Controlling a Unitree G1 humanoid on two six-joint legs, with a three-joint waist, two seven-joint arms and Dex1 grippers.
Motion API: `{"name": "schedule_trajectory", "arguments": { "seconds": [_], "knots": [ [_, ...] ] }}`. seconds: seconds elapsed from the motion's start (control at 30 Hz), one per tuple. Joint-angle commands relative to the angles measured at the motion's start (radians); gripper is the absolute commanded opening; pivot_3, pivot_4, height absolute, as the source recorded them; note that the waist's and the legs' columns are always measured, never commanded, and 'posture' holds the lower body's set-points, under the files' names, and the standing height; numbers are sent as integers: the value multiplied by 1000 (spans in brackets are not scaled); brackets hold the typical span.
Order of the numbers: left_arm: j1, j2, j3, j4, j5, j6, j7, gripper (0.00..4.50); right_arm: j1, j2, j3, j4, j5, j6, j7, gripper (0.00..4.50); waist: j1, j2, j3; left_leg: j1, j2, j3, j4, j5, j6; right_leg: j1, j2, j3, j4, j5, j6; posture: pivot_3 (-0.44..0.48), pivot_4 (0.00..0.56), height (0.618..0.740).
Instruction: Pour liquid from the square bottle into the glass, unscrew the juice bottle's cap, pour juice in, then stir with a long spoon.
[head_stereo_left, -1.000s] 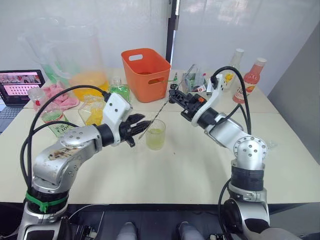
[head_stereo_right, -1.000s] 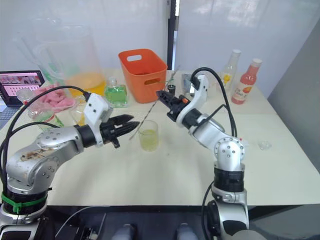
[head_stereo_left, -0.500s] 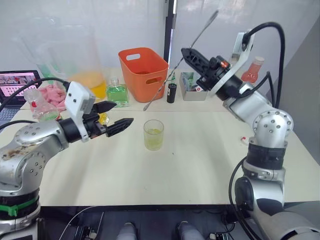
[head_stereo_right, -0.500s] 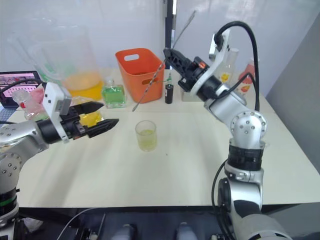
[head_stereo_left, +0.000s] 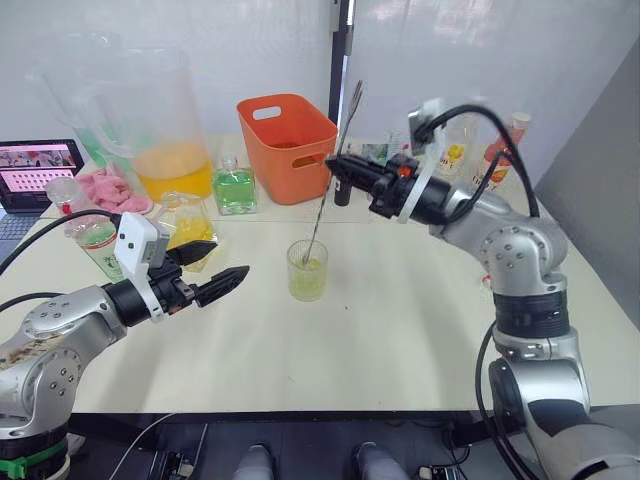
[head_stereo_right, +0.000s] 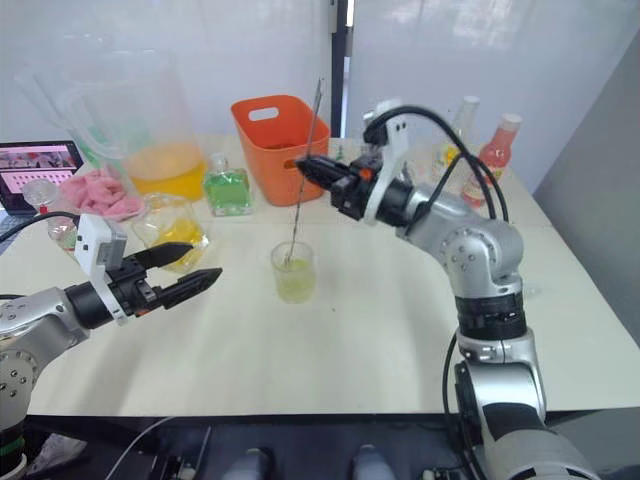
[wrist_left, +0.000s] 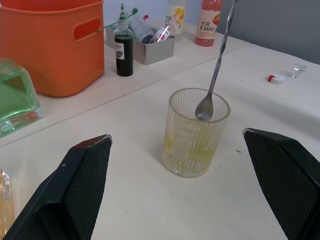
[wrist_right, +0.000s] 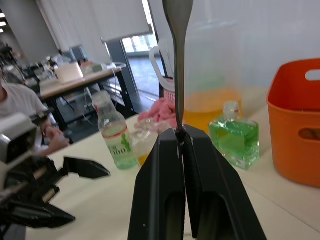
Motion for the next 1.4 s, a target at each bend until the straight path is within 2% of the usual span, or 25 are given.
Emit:
{"name": "schedule_trajectory", "arguments": {
  "seconds": [0.03, 0.47, 0.77, 0.93, 1.13, 1.27, 1.4],
  "knots": [
    [32, 44, -18, -50, 45, -58, -25, 4453, 0, -12, 19, -48, -69, -51, 43, 0, -1, 0, 0, 0, 0, 0, 0, 0, 0, 0, 0, 0, 0, 0, 0, 0, 150, 738],
    [85, 47, -37, -67, 61, -105, -25, 4453, 12, 25, 122, -40, -280, -161, 119, 0, -3, 0, 0, 0, 0, 0, 0, 0, 0, -1, 0, 0, 0, -1, -1, 0, 150, 738],
    [81, 37, -66, -66, 68, -115, -9, 4453, 8, 126, 119, 8, -338, -229, 125, 0, -4, 0, 0, 0, 0, 0, 0, 0, 0, 0, 0, 0, 1, -1, 0, 0, 150, 738],
    [89, 27, -94, -73, 78, -123, 0, 4453, 31, 143, 130, -22, -326, -202, 164, 0, -3, 0, 0, 0, 0, 0, -1, 0, 0, 0, 0, 0, 1, 0, -2, 0, 150, 738],
    [81, 27, -107, -70, 85, -128, 7, 4453, 50, 68, 145, -65, -327, -132, 243, 0, -3, 0, 0, 1, 0, 0, 0, 0, 0, 0, 0, 0, 1, 0, -2, 0, 150, 738],
    [87, 30, -117, -61, 101, -140, 0, 4453, 37, 7, 155, -26, -391, -180, 272, 0, -3, 0, 0, 1, 0, 0, 0, 0, 0, 0, 0, 0, 1, 0, -1, 0, 150, 738],
    [101, 24, -119, -65, 106, -146, -6, 4453, 20, 8, 152, 25, -428, -237, 279, 0, -4, 0, 0, 1, 0, 0, 0, 0, 0, 0, 0, -1, 1, -2, 0, 0, 150, 738]
  ]
}}
